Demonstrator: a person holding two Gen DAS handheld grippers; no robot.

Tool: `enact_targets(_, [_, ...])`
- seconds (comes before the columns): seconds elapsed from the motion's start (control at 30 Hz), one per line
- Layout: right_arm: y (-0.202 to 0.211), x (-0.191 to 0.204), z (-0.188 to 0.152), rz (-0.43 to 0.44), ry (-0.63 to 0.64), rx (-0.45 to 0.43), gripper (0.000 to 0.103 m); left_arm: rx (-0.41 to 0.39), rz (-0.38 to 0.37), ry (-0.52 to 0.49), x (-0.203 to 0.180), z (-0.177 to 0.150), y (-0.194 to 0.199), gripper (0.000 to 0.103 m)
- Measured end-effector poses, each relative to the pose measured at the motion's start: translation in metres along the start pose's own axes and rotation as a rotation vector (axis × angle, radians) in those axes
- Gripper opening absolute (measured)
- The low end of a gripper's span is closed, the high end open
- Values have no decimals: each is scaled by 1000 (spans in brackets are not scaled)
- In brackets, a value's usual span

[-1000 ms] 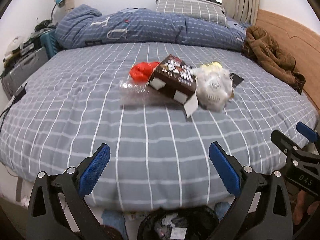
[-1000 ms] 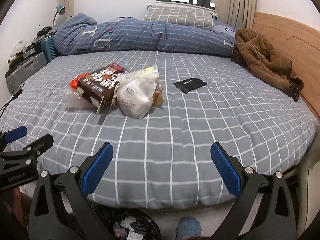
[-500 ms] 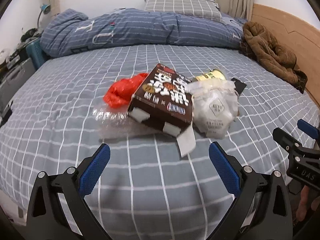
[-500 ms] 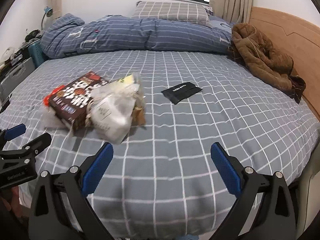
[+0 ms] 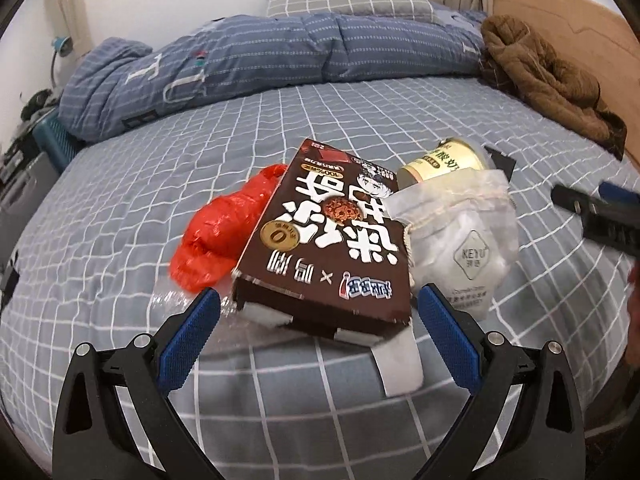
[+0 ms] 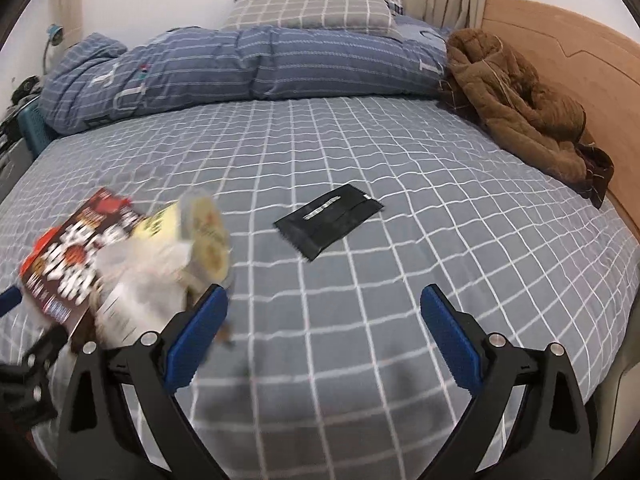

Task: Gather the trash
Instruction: 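Move both tools back over the bed toward the brown cookie box and black packet, then grasp the brown cookie box with the left tool while the right tool grasps the black packet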

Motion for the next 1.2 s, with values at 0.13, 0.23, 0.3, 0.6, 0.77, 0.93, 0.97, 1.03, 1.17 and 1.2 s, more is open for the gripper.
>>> enact_targets(0.13, [-33,-10,16,-4,-54,46,92,17,1,-16,0,5,-13,97])
enact_targets(0.23, [-54,-14,29,-7,-90,69,91,29,-8,-20,1,9,-20,97])
enact_targets(0.3, [-70,-20,36,-19,-122,89,91,31,-11,-25,1,11,-25,98])
enact_targets(0.6, [-130,-39,52,-35,-224,184,91,38,-5,-69,-3,10,-30,98])
enact_targets(0.77, [-150,-35,55,-24,-272,228,91,31,6,-102,-6,7,-31,98])
enact_targets(0.93, [-163,-26,52,-14,-290,269,89,24,15,-116,-7,7,-25,97])
enact_targets(0.97, [-165,-26,51,-15,-294,270,89,23,19,-122,-7,6,-24,97])
enact_targets(1.03, [-166,-23,51,-23,-291,266,89,14,35,-129,-9,6,-23,97])
enact_targets(1.17, [-166,-17,50,-33,-269,268,81,13,55,-152,-13,2,-26,97])
enact_targets(1.2, [-166,-15,49,-36,-260,269,75,16,64,-157,-13,0,-28,97])
Point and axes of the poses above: each gripper's, at about its wrist camera, not at the fingertips, and y roughly against the way its jaws point, x to its left, z to its top, the point moved 7 cm from there along -y, roughly the way its jaws point
